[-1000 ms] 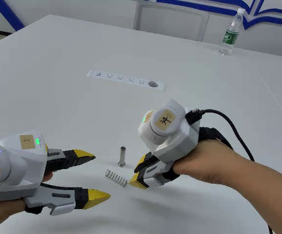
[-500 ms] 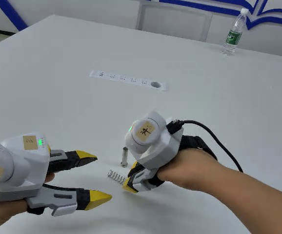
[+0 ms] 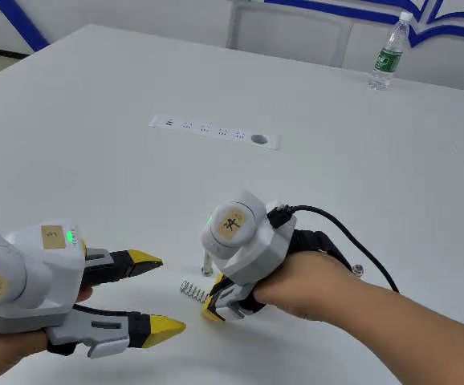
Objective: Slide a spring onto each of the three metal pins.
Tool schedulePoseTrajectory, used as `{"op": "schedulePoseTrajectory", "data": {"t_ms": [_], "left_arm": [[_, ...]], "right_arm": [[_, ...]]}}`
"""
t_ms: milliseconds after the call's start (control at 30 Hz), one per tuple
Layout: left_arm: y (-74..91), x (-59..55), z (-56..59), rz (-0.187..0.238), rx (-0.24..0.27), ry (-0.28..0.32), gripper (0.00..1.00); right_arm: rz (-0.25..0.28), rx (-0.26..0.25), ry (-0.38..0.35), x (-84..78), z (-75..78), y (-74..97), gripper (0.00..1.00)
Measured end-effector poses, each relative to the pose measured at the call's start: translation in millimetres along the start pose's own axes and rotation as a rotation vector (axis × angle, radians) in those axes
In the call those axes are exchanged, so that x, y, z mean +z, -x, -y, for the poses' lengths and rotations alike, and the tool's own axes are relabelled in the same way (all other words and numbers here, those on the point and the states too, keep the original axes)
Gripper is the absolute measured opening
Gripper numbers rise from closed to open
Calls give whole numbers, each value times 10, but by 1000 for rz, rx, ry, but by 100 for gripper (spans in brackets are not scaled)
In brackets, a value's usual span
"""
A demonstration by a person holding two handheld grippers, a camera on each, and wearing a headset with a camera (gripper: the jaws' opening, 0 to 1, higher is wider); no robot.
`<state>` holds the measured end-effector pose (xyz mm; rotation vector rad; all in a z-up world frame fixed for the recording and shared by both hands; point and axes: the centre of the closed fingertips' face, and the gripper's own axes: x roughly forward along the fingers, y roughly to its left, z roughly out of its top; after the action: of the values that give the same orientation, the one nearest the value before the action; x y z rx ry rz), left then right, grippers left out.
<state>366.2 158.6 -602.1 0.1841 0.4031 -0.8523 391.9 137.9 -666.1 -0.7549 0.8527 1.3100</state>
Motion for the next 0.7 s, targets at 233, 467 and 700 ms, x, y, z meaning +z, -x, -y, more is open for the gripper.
{"op": "schedulePoseTrajectory", "data": {"t_ms": [233, 467, 700], "left_arm": [[3, 7, 12, -2, -2, -4, 54], [3, 7, 20, -5, -3, -7, 53], [-31, 17, 60, -8, -15, -17, 53]], "right_arm": [[-7, 5, -19, -20, -9, 6, 11], [-20, 11, -16, -127, -40, 74, 11], [-23, 20, 4, -168, -85, 183, 11]]}}
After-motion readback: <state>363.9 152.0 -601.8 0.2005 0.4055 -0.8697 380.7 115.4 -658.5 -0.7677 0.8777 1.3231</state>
